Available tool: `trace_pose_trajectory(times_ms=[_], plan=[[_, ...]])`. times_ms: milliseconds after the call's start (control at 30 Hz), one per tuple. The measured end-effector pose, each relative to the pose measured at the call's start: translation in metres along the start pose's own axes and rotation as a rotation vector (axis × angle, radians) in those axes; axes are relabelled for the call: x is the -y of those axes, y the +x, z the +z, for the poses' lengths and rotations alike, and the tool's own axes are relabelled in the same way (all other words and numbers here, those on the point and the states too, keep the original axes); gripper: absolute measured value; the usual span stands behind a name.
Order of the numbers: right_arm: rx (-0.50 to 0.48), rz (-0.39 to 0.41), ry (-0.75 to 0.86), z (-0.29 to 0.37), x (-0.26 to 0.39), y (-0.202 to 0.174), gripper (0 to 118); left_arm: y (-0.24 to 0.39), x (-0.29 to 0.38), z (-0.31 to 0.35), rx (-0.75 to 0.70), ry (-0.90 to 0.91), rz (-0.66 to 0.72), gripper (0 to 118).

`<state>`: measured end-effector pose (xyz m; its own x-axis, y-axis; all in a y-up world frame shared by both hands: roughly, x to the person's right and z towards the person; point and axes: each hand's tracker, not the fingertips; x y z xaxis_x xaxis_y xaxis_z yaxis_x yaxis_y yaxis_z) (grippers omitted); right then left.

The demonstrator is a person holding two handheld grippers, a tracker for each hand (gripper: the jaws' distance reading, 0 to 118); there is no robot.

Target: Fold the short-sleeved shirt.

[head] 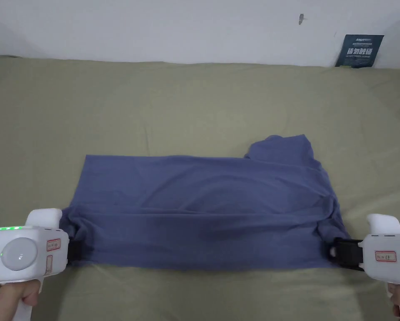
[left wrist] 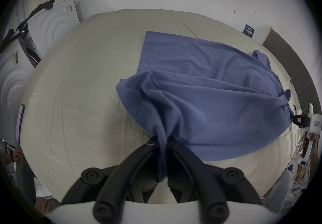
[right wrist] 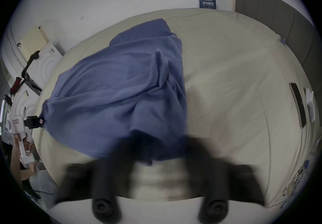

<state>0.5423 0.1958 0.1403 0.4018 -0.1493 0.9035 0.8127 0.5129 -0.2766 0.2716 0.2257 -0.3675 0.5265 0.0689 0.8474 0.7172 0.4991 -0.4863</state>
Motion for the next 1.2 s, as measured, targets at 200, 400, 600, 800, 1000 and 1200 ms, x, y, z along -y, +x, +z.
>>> trace_pose_trajectory(times_ms=[200, 400, 600, 800, 1000, 1200], plan=[[0.019, 0.036, 0.028, 0.013, 0.003, -0.006, 13, -0.006, -0.004, 0.003, -0.005, -0.006, -0.010, 4], [0.000, 0.009, 0.044, 0.042, 0.009, 0.002, 13, -0.009, -0.002, 0.016, -0.009, -0.016, -0.004, 4], [0.017, 0.048, 0.065, 0.067, 0.022, -0.009, 13, -0.014, 0.009, 0.035, -0.025, -0.009, -0.007, 4], [0.000, 0.028, 0.052, 0.096, 0.053, -0.006, 13, -0.021, 0.042, 0.064, -0.013, -0.007, -0.005, 4], [-0.014, 0.005, 0.019, 0.120, 0.101, 0.000, 13, -0.033, 0.090, 0.085, 0.001, -0.019, 0.013, 4], [-0.045, -0.027, -0.012, 0.126, 0.129, 0.003, 14, -0.041, 0.113, 0.088, -0.006, -0.027, 0.032, 4]])
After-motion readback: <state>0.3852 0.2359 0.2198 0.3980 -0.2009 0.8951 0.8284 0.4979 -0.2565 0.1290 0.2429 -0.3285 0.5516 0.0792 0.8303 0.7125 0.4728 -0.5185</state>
